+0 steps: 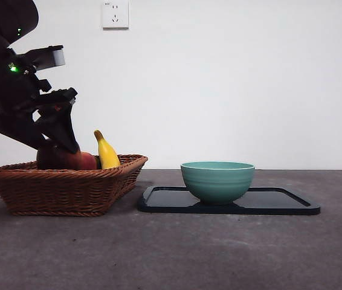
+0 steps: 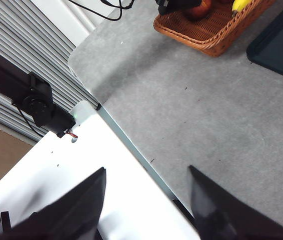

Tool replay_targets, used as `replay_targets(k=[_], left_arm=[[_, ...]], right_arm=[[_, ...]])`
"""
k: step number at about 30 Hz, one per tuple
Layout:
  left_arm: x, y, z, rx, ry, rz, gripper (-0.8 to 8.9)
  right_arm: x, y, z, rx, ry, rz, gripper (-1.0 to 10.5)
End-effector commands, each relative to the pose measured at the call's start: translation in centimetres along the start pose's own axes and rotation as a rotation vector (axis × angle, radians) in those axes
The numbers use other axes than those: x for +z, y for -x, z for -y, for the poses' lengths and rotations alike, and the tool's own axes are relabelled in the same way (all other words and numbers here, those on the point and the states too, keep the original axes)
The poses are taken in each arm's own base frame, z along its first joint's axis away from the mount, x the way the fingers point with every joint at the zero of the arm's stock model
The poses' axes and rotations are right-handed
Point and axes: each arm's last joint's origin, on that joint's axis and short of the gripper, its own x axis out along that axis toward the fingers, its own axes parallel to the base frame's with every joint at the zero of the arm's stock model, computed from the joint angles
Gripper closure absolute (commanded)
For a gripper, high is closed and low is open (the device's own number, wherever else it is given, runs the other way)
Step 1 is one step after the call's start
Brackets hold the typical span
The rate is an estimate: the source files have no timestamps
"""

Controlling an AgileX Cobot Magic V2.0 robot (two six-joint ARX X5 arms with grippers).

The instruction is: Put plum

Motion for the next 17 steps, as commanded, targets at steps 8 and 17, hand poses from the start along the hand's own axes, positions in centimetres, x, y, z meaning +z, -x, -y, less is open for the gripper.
replay_targets(k=[8,17], left_arm=[[-1.2,-3.3,-0.2,-0.017,-0.02,-0.075,5.99],[-1.2,-3.5,-0.2,-0.016,-0.023,-0.073,4.53]], right_arm=[[0.2,0.1,-0.1,0.007,0.022,0.007,6.9],[0.2,0.1,-0.1,0.007,0.024,0.008,6.9]])
